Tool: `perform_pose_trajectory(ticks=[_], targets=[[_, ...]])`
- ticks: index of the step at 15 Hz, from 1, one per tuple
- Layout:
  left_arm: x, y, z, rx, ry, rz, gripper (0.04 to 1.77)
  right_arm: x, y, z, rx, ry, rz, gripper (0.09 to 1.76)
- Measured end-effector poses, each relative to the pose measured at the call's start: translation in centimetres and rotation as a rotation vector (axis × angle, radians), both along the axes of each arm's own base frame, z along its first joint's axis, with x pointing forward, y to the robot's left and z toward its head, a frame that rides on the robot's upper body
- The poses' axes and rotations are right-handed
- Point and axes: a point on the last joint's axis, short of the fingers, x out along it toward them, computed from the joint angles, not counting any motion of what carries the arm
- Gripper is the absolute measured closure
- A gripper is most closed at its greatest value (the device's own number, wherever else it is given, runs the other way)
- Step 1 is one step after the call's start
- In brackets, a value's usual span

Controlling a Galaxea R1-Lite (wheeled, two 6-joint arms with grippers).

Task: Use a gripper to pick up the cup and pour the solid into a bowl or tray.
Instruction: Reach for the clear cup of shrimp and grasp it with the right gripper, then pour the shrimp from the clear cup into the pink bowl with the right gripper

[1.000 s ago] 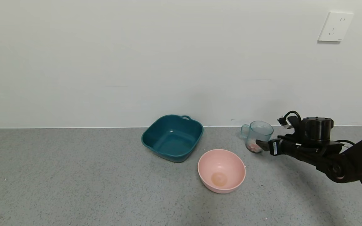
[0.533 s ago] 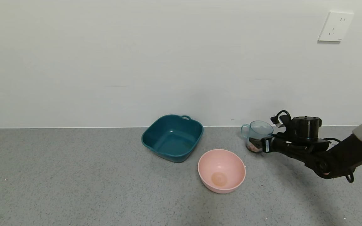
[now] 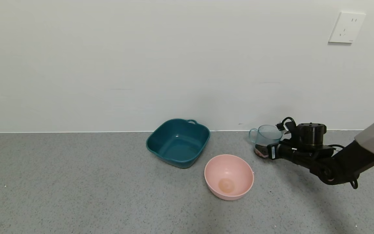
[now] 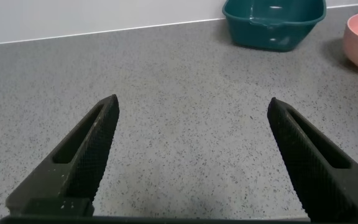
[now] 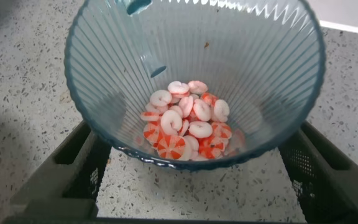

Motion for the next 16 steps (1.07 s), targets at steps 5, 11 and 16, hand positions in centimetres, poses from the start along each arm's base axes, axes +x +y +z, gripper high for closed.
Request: perform_pose_trajectory(ticks=[5,11,16], targets=[[0.0,0.0,0.0,0.000,0.000,0.000,0.09,0.0,0.0,-0.1,-0.003,0.001,-0.003,0.45],[0.0,0.0,0.0,0.000,0.000,0.000,0.09,0.1,0.0,-0.2,-0.004,-0.007,-0.005,0.53],[0.0,0.0,0.0,0.000,0.000,-0.001,0.09,0.0,-0.3,1.0,-0.010,-0.020,-0.011,0.53]])
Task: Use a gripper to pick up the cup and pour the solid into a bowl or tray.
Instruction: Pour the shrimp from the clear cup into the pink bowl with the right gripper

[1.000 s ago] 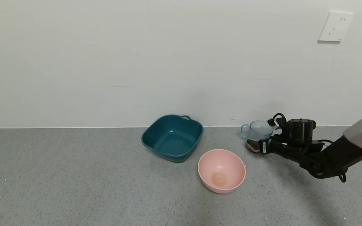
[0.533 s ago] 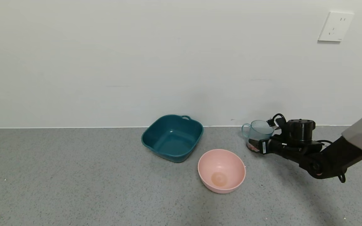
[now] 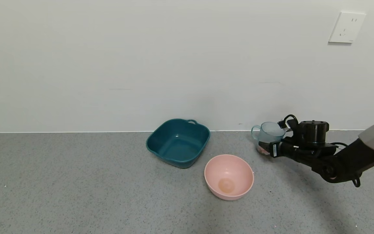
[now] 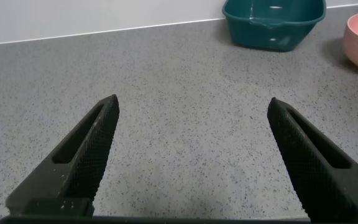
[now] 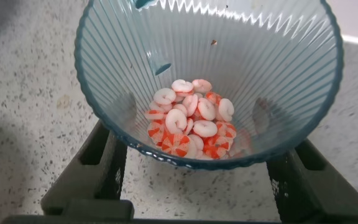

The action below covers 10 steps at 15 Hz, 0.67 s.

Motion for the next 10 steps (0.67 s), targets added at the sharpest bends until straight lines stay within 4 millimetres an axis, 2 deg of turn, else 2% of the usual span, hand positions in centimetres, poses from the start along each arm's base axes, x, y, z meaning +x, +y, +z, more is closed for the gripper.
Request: perform_pose_trajectory(ticks=[4,10], targets=[[0.0,0.0,0.0,0.000,0.000,0.000,0.09,-0.6,-0.3,2.4,-0.048,-0.014,0.014,0.53],[0.0,0.0,0.0,0.000,0.000,0.000,0.09,-2.0,-0.3,6.0,-0.212,-0.084,0.022,0.53]])
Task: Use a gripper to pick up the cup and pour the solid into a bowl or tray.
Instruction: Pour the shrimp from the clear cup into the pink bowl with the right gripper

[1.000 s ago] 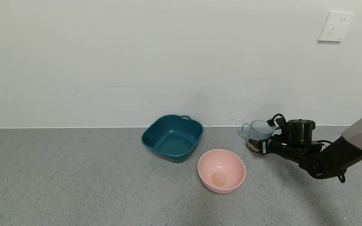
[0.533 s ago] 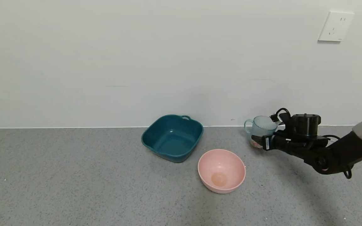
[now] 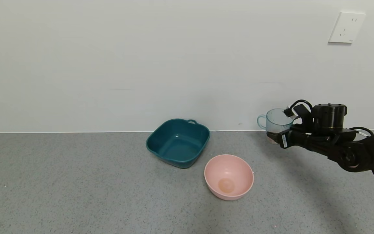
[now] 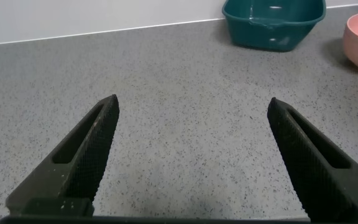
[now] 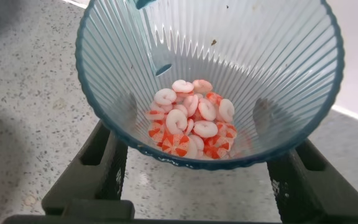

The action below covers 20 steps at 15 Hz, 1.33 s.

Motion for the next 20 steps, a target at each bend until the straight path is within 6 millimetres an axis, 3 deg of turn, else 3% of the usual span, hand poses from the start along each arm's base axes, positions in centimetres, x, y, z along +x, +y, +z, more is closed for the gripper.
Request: perform_pose_trajectory(ticks=[7,20], targets=[[0.0,0.0,0.0,0.000,0.000,0.000,0.09,-1.6,0.9,2.9,-0.251,-0.099,0.009,0.53],[0.0,0.0,0.0,0.000,0.000,0.000,0.09,-4.1,5.9,5.3,-0.695,-0.233,0.095,0.53]])
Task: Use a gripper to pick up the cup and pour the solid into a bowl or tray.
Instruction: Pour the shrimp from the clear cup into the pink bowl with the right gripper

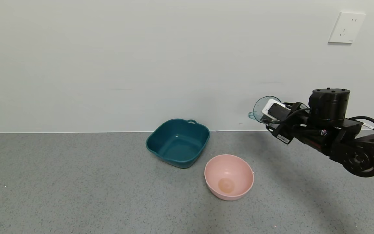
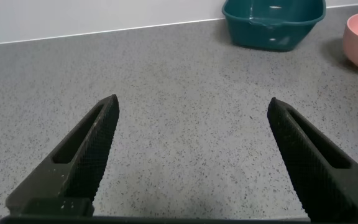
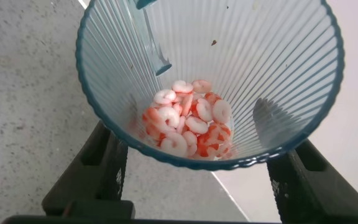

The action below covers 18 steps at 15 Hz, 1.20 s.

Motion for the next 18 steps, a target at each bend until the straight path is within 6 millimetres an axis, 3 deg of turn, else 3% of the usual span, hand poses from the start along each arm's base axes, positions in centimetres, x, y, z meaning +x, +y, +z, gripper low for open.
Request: perform_pose_trajectory(ticks=[4,9,18], targets=[[0.0,0.0,0.0,0.000,0.000,0.001,0.09,-0.8,1.5,0.4,-0.123,-0.022,0.069,0.53],[0.0,0.0,0.0,0.000,0.000,0.000,0.09,-1.4,1.4,0.2,-0.385,-0.044,0.126,0.53],[0.0,0.0,0.0,0.000,0.000,0.001,0.09,-2.1,2.6,0.2,-0.679,-0.091,0.220,0.53]])
